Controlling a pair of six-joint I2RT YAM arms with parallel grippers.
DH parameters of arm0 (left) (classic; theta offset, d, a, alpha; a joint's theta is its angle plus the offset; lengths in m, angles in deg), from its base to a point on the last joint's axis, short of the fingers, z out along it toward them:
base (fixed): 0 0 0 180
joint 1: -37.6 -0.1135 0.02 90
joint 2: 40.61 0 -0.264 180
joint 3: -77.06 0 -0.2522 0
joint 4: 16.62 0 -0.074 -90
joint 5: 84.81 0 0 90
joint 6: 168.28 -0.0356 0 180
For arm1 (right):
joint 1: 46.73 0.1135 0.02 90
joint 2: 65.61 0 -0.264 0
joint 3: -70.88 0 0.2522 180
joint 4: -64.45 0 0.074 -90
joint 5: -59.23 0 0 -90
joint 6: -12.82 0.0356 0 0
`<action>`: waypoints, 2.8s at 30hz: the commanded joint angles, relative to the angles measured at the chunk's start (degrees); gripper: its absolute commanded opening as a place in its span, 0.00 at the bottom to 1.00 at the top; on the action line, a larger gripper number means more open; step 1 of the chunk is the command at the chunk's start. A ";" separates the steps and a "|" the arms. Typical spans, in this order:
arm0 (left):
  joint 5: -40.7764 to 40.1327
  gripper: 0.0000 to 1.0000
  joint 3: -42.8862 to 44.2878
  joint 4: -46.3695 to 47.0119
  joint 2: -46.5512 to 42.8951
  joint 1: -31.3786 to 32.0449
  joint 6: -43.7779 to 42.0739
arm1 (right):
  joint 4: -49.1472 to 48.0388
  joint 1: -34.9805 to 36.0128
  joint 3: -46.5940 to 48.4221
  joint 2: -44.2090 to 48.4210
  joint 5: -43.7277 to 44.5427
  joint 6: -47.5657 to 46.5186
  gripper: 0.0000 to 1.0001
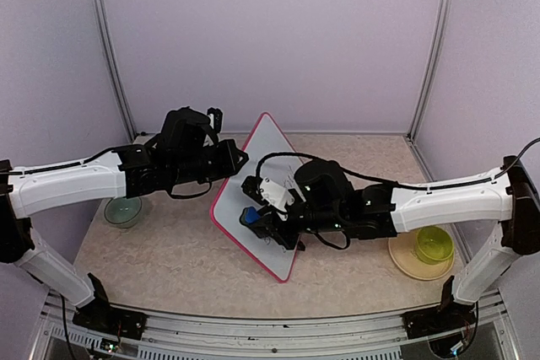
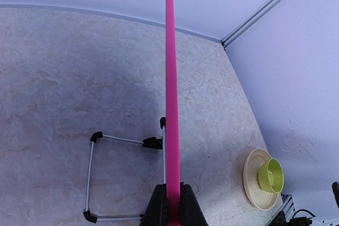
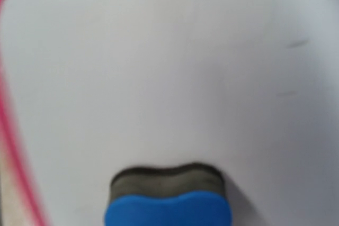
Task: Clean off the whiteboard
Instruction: Erase the whiteboard at the center of the board.
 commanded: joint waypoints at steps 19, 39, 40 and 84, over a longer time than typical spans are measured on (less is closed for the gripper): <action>3.06 0.00 -2.96 -1.46 0.26 0.89 0.36 | -4.76 -3.79 -18.05 1.28 -9.73 1.00 0.00; 2.72 0.00 -3.81 -1.16 0.01 1.39 0.90 | -2.34 -3.40 -1.97 -3.02 -5.85 -1.43 0.00; 2.74 0.00 -3.97 -1.15 -0.07 1.38 0.79 | -2.51 -3.40 -2.57 -3.09 -6.08 -1.26 0.00; 3.44 0.00 -5.25 -0.36 -0.21 1.03 0.78 | -3.72 -7.00 -13.31 -2.99 -8.24 -0.51 0.00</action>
